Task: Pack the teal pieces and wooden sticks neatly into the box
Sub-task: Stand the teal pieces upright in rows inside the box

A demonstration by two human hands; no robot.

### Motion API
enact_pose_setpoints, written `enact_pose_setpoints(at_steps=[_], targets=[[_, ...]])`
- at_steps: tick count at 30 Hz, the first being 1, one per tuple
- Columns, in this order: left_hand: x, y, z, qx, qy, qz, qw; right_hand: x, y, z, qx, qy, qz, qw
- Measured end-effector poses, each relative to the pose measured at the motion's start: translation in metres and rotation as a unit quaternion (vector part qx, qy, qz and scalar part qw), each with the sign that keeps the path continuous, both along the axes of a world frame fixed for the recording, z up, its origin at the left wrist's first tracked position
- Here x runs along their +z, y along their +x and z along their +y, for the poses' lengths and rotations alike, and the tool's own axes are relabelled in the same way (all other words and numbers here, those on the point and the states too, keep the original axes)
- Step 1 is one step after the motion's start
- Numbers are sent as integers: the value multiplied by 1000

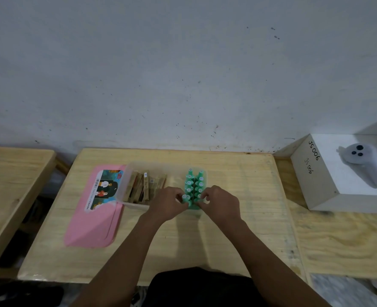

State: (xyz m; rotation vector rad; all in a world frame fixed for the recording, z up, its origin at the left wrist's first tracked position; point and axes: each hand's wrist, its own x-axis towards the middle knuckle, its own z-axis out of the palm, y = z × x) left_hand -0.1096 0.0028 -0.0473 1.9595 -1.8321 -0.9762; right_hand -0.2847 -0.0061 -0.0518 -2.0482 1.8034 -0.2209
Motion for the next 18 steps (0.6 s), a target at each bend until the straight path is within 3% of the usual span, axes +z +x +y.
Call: enact_pose_setpoints(at_steps=[11, 18], targets=[[-1, -2, -2, 15, 18, -27, 999, 4, -6, -3, 20, 36, 3, 999], [5, -5, -4, -35, -37, -162, 985, 4, -6, -4, 16, 55, -14, 998]])
